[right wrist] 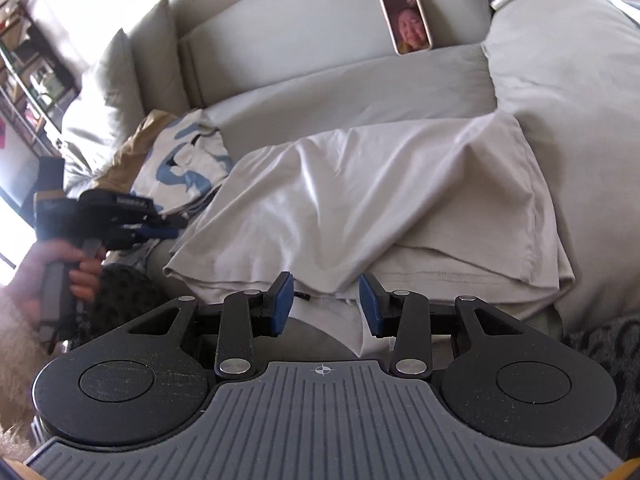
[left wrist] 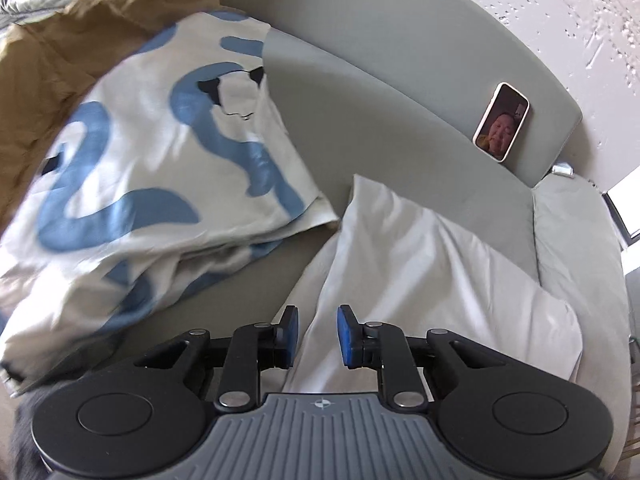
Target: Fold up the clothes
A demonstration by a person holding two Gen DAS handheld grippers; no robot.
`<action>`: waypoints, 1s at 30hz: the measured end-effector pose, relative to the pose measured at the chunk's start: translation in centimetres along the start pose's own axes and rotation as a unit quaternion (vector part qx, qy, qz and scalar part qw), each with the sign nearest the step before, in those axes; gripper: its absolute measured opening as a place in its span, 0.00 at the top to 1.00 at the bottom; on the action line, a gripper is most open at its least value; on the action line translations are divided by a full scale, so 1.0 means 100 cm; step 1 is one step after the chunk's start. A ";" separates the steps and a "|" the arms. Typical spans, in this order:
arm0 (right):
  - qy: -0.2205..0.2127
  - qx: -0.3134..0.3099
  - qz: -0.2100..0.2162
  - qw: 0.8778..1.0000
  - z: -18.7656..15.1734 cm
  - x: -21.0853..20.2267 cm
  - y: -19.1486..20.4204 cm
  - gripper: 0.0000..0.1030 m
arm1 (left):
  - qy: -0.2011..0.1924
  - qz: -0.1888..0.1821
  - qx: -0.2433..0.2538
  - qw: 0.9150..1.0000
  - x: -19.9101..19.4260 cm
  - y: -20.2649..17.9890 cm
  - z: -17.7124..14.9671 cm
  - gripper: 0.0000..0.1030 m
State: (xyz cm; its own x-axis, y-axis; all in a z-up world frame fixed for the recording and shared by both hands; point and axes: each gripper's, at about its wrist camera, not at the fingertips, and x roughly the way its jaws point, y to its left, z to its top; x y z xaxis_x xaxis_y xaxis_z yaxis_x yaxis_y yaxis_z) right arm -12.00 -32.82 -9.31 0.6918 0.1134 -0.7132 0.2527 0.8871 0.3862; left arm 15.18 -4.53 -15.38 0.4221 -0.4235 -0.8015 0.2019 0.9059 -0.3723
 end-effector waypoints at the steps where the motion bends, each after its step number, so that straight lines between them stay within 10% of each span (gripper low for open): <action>1: 0.000 0.003 0.000 1.000 -0.001 0.000 0.000 0.58 | 0.003 0.000 0.001 1.000 0.004 -0.001 0.002 0.83; 10: -0.001 0.012 -0.010 1.000 -0.002 0.001 -0.006 0.58 | 0.018 0.001 0.026 0.999 0.029 -0.011 0.010 0.84; 12: 0.001 0.014 -0.013 1.000 -0.003 0.002 -0.006 0.58 | 0.013 -0.003 0.042 0.999 0.030 -0.015 0.009 0.99; 21: 0.000 0.032 -0.025 0.999 -0.003 0.002 -0.017 0.58 | -0.036 0.070 0.115 0.990 0.023 -0.020 0.021 0.99; 25: -0.001 0.051 -0.044 0.998 0.003 0.000 -0.030 0.54 | 0.007 0.100 0.134 0.986 0.034 -0.022 0.017 0.85; 30: -0.042 0.119 -0.076 0.989 0.022 -0.023 -0.067 0.51 | -0.065 0.106 0.125 0.984 -0.005 -0.033 0.001 0.68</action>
State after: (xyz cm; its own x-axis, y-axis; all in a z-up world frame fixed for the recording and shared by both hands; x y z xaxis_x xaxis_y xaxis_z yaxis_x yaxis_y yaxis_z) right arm -13.77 -40.01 -9.01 0.6855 -0.0600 -0.7256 0.5030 0.7596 0.4124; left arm 14.42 -7.32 -13.71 0.5851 -0.2375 -0.7754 0.3019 0.9512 -0.0636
